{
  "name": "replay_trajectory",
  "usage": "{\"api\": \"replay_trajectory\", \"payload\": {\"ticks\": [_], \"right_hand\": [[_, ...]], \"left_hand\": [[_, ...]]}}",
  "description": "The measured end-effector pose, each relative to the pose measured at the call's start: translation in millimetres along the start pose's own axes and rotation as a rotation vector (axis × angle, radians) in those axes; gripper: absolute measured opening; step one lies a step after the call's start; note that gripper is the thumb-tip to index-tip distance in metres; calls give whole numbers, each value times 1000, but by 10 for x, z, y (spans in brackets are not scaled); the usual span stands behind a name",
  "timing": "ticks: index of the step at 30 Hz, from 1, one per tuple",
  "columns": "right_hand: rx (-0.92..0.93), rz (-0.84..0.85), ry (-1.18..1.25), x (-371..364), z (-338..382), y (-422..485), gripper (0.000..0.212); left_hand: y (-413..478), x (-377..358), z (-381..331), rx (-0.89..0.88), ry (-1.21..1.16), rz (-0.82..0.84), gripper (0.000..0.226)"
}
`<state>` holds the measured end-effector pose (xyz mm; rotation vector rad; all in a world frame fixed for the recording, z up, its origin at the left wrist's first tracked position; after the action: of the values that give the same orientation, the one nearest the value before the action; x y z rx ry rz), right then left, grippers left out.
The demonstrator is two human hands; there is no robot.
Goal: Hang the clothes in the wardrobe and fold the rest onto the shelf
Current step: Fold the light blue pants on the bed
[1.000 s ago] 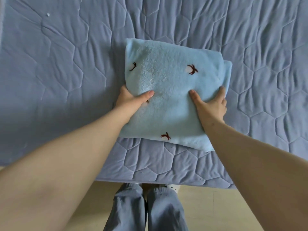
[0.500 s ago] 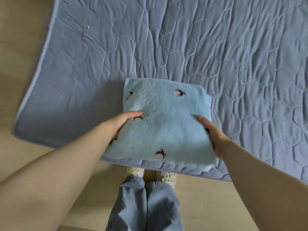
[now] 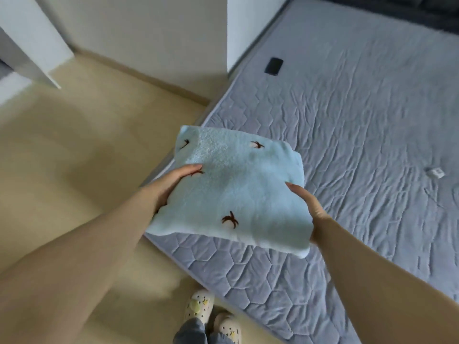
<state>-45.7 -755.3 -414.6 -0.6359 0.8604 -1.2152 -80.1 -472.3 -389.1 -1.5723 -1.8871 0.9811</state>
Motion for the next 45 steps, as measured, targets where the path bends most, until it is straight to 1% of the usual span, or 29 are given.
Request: {"api": "replay_trajectory", "payload": {"ticks": [2,6,10,13,14,16,20,22,25,28,30,31,33,35,39,42,45], "right_hand": [[68,30,-57,-333,377,-166,57],[185,149,-161,-1328,1143,-507,31],[266,271,-266,-2497,1597,-753,26],[309,357,-338,-3376,1776,-871,30],[312,406,-360,-3800,1814,-917,30],[316,444,-390,-4452,1855,-961,31],[334,578,-439,-5867,1861,-1043,37],[425,634,-417,-6473,1905,-1059,38],[621,693,-359,-7319,2046,-1127,32],[720,943,-407,-8091,2173,-1272,37],[703,1050,-449,-8482,2252,-1315,36],[664,1066,-461,-8699,2311,-1263,35],[588,1060,-480,-9031,2420,-1141,34],[556,1043,-504,-9400,2585,-968,33],[542,1104,-549,-10198,3018,-669,32],[533,1171,-618,-10817,3385,-500,35],[514,1182,-660,-11398,3692,-343,38]], "left_hand": [[-284,192,-308,-74,-35,-38,27],[-1039,853,-890,-218,-193,-141,28],[-1722,1677,-1242,-315,-289,-238,31],[-2147,2334,-1421,-390,-347,-306,34],[-2334,2677,-1496,-428,-374,-352,38],[-2591,3231,-1632,-497,-412,-414,41],[-3087,4382,-1922,-582,-457,-498,38],[-3287,4878,-2054,-620,-464,-557,36],[-3531,5555,-2263,-661,-470,-612,31],[-3693,6153,-2509,-671,-471,-695,32],[-3759,6462,-2695,-677,-461,-740,30],[-3762,6642,-2811,-685,-461,-757,30],[-3738,6896,-2988,-686,-466,-776,29],[-3636,7164,-3183,-698,-484,-781,28],[-3435,7715,-3651,-734,-530,-810,30],[-3340,8178,-4054,-759,-543,-844,37],[-3272,8584,-4415,-781,-573,-864,37]]}}
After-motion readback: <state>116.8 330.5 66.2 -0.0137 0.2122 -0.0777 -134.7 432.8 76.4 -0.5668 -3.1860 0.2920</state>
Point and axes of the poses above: each hand's wrist, its own y-axis towards the middle knuckle, its own x-axis out of the back of the hand, z = x × y, the point moved 5 cm from there along y, towards the middle knuckle, and after that the axes turned 1 degree about -x, right-handed, at the moved point
